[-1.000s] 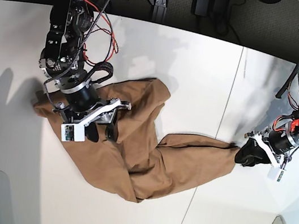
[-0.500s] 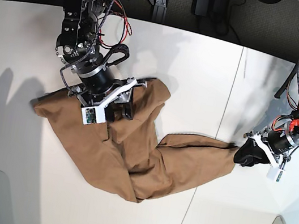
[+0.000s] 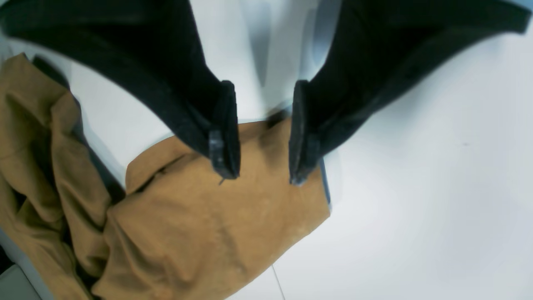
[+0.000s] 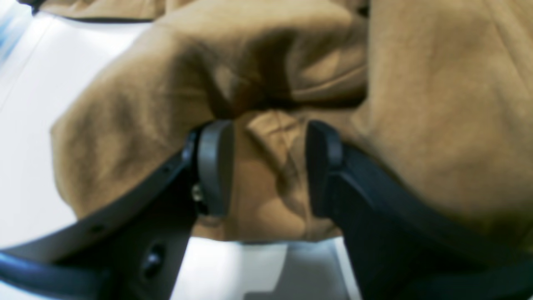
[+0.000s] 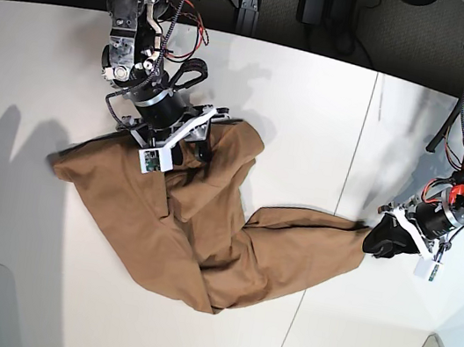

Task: Layout the t-shirt on the table in an organized manner, then fold the t-shirt properly
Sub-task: 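Release and regrasp the shirt fabric with the right gripper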

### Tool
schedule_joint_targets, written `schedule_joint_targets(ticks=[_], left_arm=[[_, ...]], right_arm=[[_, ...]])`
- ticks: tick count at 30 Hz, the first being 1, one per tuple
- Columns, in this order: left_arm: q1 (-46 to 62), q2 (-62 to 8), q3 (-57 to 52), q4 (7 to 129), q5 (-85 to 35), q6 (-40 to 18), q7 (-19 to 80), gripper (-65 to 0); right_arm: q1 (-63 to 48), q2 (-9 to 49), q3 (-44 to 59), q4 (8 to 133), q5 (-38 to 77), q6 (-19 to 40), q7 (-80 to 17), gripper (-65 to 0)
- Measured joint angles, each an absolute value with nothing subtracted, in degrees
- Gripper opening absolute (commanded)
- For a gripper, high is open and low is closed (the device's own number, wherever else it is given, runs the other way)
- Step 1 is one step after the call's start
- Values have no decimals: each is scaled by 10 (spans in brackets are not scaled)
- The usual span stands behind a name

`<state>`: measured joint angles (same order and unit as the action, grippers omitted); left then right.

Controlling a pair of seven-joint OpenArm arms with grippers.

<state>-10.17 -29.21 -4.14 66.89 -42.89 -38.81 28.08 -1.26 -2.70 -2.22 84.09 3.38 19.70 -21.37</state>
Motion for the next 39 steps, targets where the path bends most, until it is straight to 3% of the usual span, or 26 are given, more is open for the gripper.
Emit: schedule_joint_targets(ticks=[24,26,29,34,39], left_arm=[[-102,-292,-41,669,-423,-388,281,-422],[-102,-292,-41,669,-410,-388,281,-422],[-102,-292,-41,669,-398,-388,281,-422],[-102,-292,-41,669,-365,-387,257,-430],[-101,-294,-41,669,-319,-321,231,-560]], right_arm=[[58,-27,-47,752,14,195,-174,-377],[59,-27,-65,752,12,195,-176,-462],[59,-27,-87,751,13,195,-178,-650],[59,-27,-94,751,-5,197,-180,-650],[59,-25,-94,762,-30,198,-208,-650]])
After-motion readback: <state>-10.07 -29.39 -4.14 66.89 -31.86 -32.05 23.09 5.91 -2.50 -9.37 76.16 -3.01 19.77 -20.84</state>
